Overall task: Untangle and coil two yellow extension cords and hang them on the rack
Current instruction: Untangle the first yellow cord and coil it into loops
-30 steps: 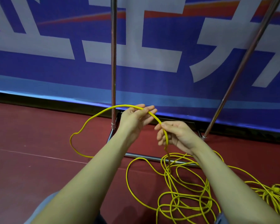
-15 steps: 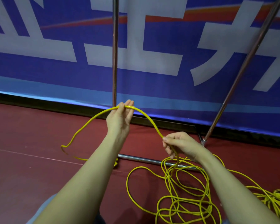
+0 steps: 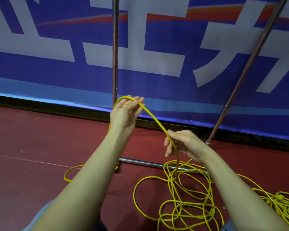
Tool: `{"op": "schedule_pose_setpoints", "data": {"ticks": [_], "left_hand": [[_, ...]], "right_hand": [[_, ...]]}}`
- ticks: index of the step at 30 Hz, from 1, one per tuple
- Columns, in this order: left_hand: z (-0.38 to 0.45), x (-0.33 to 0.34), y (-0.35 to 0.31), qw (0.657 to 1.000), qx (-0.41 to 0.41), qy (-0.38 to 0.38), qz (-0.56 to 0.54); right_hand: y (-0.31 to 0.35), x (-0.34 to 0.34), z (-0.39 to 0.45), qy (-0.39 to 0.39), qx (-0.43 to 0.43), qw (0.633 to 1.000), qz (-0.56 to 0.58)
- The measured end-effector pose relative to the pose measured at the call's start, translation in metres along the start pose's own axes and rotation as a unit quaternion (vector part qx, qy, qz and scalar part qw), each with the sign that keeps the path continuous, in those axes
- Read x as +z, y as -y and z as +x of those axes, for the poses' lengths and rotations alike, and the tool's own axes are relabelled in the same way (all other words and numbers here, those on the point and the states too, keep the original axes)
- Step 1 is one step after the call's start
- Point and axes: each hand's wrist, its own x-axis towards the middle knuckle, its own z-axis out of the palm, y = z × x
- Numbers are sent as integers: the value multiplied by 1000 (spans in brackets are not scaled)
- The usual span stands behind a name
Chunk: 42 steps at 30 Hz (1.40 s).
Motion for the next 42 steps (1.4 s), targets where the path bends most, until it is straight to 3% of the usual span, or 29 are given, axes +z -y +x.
{"op": "schedule_pose_setpoints", "data": {"ticks": [5,7,13,18,24,27,32,42], "left_hand": [[7,-16,-11,996,38,-75,-25],[8,-18,-7,997,14,-79,-19],[-15,-3,29,976,-167,55,126],[-24,10,28,987,-135,48,74],[8,-7,-4,991,-71,-70,-89],[10,-14,-1,992,-99,-60,-50],[-15,4,25,974,-189,52,110],[-9,12,18,994,-105,-17,14]], "right_hand": [[-15,-9,0,1,43,999,-32],[-14,-9,1,-17,35,998,-39],[6,2,2,-57,-37,997,46],[10,7,1,-30,-31,997,57],[-9,-13,-9,19,41,999,-4],[-16,-17,-10,-13,38,999,-15],[-7,-8,-6,-39,-4,998,39],[0,7,2,26,-22,997,62]]}}
